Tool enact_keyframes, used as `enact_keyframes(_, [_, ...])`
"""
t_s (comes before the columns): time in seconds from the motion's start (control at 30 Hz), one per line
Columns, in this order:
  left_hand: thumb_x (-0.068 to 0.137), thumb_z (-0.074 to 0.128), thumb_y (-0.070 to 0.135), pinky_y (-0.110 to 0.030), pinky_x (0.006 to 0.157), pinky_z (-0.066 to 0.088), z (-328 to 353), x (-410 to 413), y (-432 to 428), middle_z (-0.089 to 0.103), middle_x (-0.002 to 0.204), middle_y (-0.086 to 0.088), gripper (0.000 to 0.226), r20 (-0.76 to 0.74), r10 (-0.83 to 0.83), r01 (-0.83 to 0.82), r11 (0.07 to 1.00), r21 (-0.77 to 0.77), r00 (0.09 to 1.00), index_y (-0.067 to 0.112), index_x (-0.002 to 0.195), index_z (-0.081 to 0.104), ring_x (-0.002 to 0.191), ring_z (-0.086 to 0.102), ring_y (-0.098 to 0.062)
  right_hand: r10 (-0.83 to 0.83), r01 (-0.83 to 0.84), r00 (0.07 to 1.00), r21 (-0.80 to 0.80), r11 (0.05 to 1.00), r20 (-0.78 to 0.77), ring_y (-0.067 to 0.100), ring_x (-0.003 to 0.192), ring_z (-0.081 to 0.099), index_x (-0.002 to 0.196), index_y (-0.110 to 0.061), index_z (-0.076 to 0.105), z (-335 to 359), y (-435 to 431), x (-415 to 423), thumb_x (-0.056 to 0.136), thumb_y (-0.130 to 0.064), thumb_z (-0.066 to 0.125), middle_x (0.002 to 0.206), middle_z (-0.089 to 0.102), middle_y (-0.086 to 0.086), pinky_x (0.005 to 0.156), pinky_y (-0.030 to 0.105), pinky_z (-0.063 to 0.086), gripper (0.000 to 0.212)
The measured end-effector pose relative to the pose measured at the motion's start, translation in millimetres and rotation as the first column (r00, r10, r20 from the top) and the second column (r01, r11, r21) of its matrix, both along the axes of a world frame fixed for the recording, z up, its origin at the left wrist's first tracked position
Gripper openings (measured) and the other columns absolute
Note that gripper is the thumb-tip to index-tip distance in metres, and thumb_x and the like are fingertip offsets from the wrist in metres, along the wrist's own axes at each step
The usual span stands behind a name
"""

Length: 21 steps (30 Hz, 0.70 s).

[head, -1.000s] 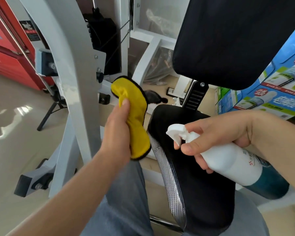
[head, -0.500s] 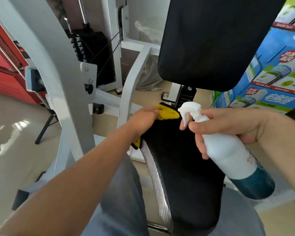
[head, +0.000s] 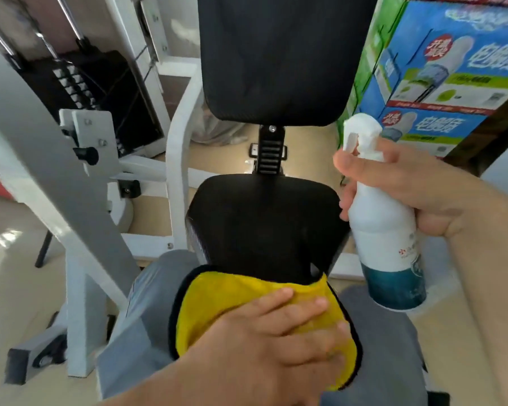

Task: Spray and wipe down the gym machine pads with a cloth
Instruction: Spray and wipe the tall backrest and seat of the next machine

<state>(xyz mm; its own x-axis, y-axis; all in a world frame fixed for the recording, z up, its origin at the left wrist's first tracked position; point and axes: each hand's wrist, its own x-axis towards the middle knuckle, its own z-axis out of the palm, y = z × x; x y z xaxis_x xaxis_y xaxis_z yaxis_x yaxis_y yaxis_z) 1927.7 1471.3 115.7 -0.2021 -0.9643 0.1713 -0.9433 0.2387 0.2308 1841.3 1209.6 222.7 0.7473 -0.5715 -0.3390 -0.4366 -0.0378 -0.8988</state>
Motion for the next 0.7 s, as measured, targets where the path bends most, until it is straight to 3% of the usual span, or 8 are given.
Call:
enact_keyframes(0.1, [0.1,0.054,0.038,-0.034,0.126,0.025,14.0,-12.7,-33.1,0.062,0.138,0.019,0.026,-0.175,0.053,-0.001,0.958,0.286,0.983,0.033,0.111,0.077,0.135,0.045,0.004,-0.055,0.055,0.998,-0.004,0.998,0.005,0.026,0.07,0.077,0.102,-0.029,0.065,5.6,-8.8,-19.8,0.062,-0.059,0.08,0.076,0.078,0.011,0.076,0.044,0.065,0.052])
enact_keyframes(0.17, [0.095,0.05,0.042,-0.045,0.129,0.012,27.5,-10.2,-66.8,0.072,0.115,0.008,0.033,0.125,-0.193,0.126,0.903,0.411,0.973,0.025,0.098,0.078,0.127,0.053,-0.012,-0.108,0.108,0.994,0.008,0.994,0.006,0.025,0.068,0.077,0.104,-0.031,0.065,8.1,-14.6,-33.5,0.061,-0.06,0.081,0.076,0.078,0.011,0.068,0.04,0.068,0.054])
enact_keyframes(0.23, [0.096,0.03,0.048,-0.048,0.128,0.008,40.2,-4.4,-104.5,0.071,0.1,0.002,0.054,0.345,-0.329,0.1,0.835,0.542,0.879,0.022,0.093,0.077,0.119,0.055,-0.021,-0.147,0.146,0.989,0.018,0.989,0.01,0.023,0.063,0.077,0.105,-0.029,0.063,10.5,-17.2,-44.6,0.064,-0.058,0.081,0.073,0.078,0.01,0.056,0.033,0.065,0.053])
enact_keyframes(0.33, [0.094,0.021,0.048,-0.049,0.128,0.008,27.8,7.0,-161.5,0.07,0.118,0.002,0.063,0.308,-0.3,0.088,0.83,0.552,0.903,0.022,0.103,0.078,0.132,0.05,-0.02,-0.184,0.184,0.983,0.0,0.983,0.019,0.027,0.065,0.075,0.1,-0.027,0.063,11.0,-17.1,-59.3,0.062,-0.058,0.083,0.072,0.077,0.012,0.059,0.034,0.065,0.053])
enact_keyframes(0.43, [0.097,0.028,0.057,-0.049,0.113,0.033,12.2,25.3,-216.1,0.068,0.114,0.004,0.053,0.118,-0.123,0.044,0.851,0.523,0.985,0.028,0.094,0.072,0.116,0.055,-0.021,-0.196,0.196,0.98,-0.015,0.98,0.026,0.028,0.069,0.073,0.096,-0.025,0.065,7.0,-14.5,-66.9,0.062,-0.058,0.084,0.072,0.076,0.011,0.075,0.041,0.063,0.051])
enact_keyframes(0.5, [0.1,0.032,0.064,-0.043,0.103,0.041,6.1,41.7,-241.6,0.068,0.121,-0.001,0.051,0.022,0.079,-0.078,0.847,0.526,0.997,0.033,0.109,0.071,0.109,0.058,-0.023,-0.192,0.192,0.981,-0.003,0.981,0.019,0.025,0.069,0.073,0.098,-0.027,0.066,4.6,-10.2,-67.7,0.064,-0.056,0.082,0.074,0.077,0.01,0.073,0.04,0.065,0.048])
enact_keyframes(0.57, [0.097,0.032,0.072,-0.047,0.108,0.041,-4.4,66.7,-250.6,0.061,0.141,-0.002,0.057,-0.028,0.272,-0.216,0.817,0.534,0.962,0.038,0.133,0.062,0.126,0.056,-0.027,-0.191,0.19,0.981,0.014,0.982,0.025,0.026,0.069,0.074,0.1,-0.028,0.065,4.8,-5.0,-66.4,0.064,-0.055,0.081,0.076,0.077,0.011,0.065,0.037,0.066,0.048])
enact_keyframes(0.7, [0.092,0.032,0.082,-0.049,0.116,0.035,-15.5,130.0,-224.4,0.048,0.155,-0.001,0.071,-0.114,0.508,-0.371,0.747,0.551,0.854,0.042,0.148,0.048,0.142,0.045,-0.029,-0.173,0.172,0.984,0.026,0.985,0.033,0.026,0.067,0.076,0.103,-0.027,0.066,3.3,-0.1,-57.9,0.066,-0.055,0.081,0.078,0.078,0.014,0.06,0.036,0.066,0.049])
